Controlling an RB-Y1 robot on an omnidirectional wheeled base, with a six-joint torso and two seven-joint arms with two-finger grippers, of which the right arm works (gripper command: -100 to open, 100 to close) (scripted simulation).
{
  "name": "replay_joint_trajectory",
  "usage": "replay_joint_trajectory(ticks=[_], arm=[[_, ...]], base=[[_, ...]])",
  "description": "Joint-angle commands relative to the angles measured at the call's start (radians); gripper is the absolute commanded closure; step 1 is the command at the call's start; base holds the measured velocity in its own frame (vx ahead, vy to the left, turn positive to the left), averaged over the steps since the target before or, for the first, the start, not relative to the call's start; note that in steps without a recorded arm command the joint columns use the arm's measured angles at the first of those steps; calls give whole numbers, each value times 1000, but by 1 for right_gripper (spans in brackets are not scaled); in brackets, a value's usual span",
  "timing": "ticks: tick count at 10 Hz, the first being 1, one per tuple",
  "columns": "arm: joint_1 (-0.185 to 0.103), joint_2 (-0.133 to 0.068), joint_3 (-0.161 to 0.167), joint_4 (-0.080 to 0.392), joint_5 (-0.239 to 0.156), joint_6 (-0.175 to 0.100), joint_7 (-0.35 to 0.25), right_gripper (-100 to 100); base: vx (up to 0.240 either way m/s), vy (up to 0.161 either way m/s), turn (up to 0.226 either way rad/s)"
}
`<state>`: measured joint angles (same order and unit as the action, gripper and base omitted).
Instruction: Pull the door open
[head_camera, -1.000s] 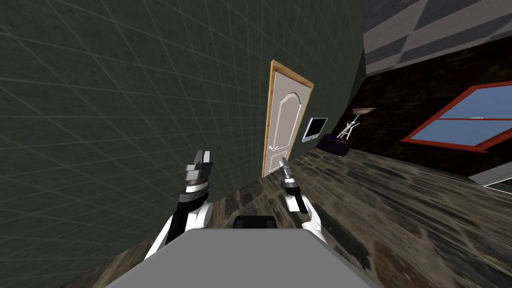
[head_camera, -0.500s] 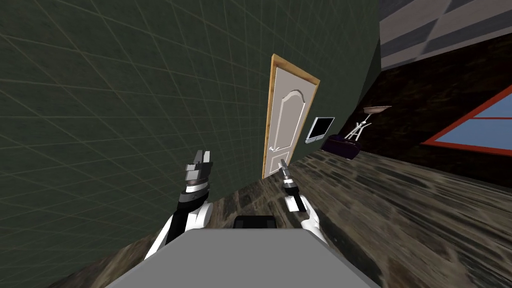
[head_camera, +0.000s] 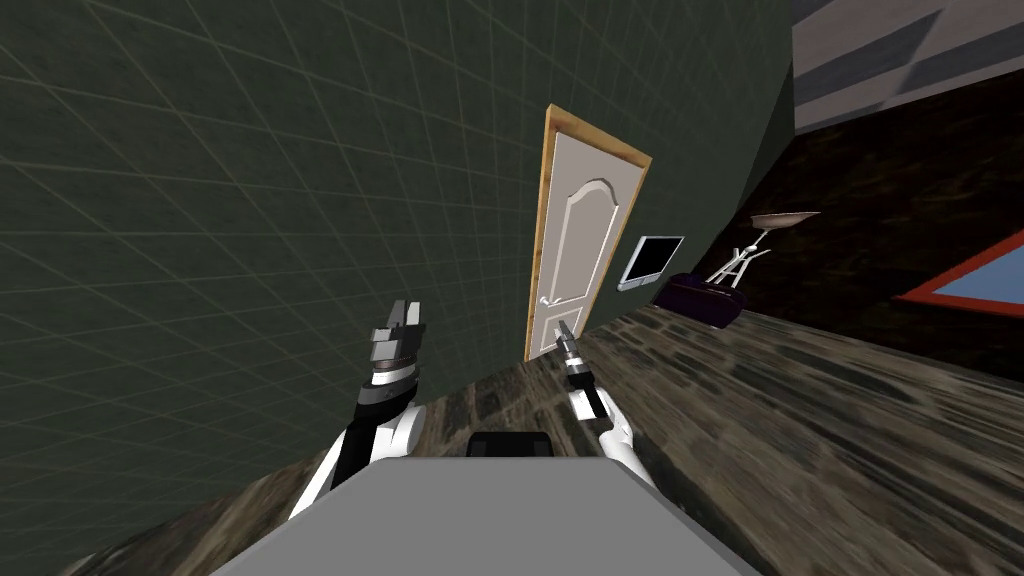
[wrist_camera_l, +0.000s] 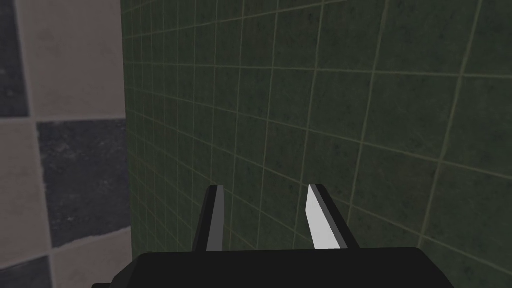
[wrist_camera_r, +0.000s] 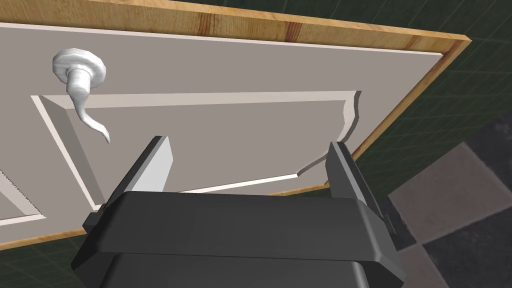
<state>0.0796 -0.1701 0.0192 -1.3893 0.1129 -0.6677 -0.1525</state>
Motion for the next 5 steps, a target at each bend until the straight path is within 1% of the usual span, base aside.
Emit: replay_joint_trajectory(ticks=[1,5], arm=[[-15,-9,0,41,1,-4,-10,-100],[-61,-26,1,147,4,-14,-29,-100]], base=[[59,-110,96],[66,-105,100]])
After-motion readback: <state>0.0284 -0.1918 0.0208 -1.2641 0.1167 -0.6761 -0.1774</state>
